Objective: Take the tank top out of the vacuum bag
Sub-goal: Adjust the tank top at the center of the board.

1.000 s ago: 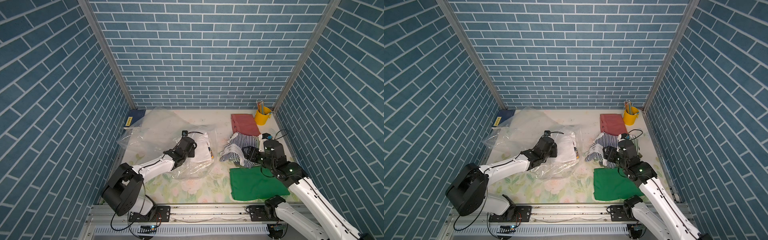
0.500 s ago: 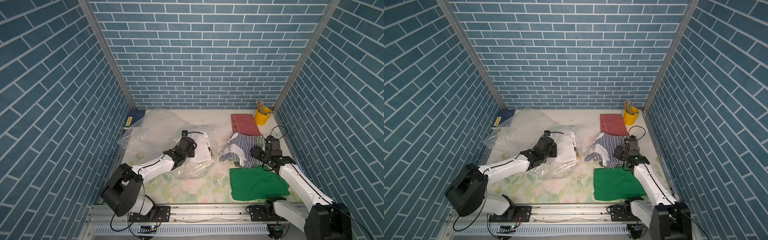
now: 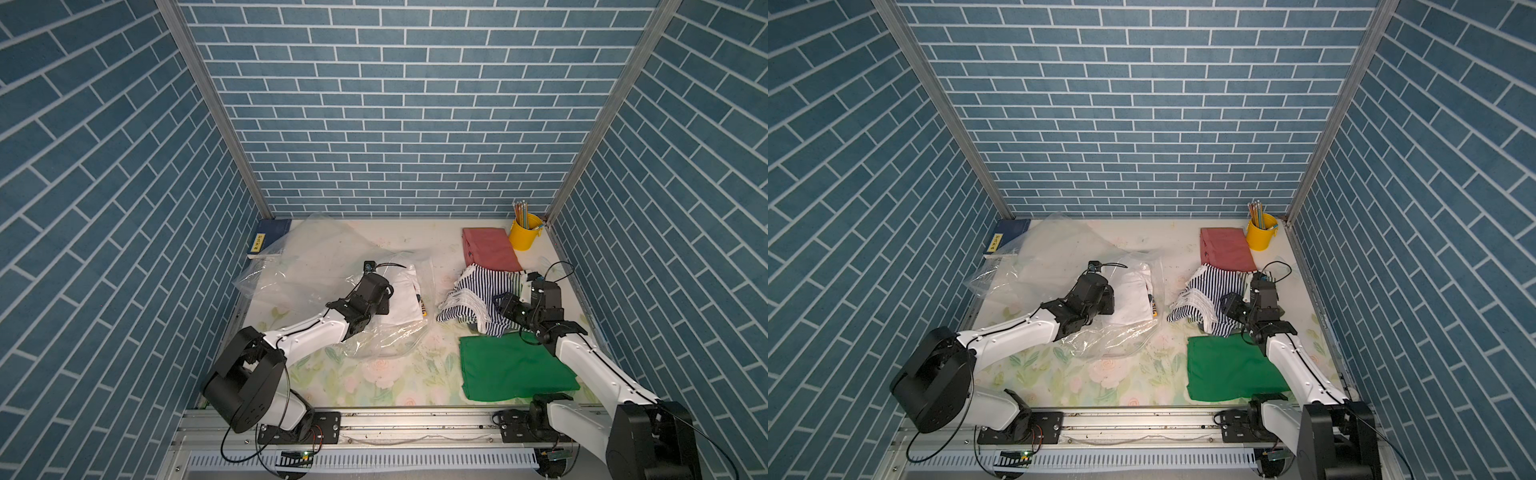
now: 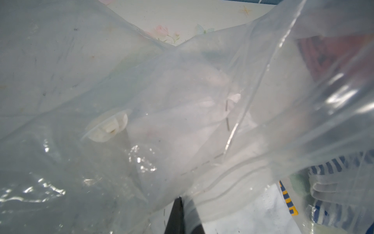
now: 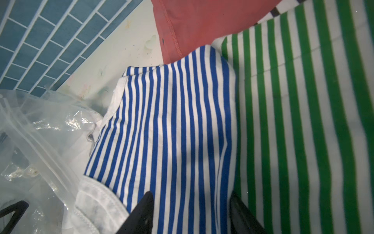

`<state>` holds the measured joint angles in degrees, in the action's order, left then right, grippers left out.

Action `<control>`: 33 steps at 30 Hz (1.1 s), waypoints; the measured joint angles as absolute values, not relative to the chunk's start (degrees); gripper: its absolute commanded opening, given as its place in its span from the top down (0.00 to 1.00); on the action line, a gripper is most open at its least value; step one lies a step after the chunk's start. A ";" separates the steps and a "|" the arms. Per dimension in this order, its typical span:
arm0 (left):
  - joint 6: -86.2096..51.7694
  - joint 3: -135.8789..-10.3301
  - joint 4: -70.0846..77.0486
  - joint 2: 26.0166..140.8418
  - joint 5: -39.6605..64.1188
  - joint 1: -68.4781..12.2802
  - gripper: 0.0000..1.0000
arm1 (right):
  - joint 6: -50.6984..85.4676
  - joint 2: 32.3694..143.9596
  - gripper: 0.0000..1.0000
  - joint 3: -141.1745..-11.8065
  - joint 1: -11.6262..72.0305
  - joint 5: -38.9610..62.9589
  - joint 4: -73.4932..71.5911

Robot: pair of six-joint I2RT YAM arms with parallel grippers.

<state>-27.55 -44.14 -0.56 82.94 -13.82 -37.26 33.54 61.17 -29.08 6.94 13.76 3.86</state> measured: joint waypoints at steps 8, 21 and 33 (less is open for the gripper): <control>-27.49 -44.01 -0.56 82.59 -14.13 -37.26 1.00 | 34.83 63.83 0.38 -26.17 5.37 13.56 -0.73; -27.35 -43.20 -0.54 81.93 -14.52 -37.26 1.00 | 38.61 58.26 1.00 -22.87 4.86 21.67 -11.55; -27.18 -42.50 -0.54 80.36 -15.55 -37.26 1.00 | 36.51 58.39 1.00 -35.66 4.86 22.46 -3.57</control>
<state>-27.18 -42.50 -0.54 80.36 -15.55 -37.26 36.51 58.39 -35.66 4.86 22.46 -3.57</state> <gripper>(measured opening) 0.052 0.049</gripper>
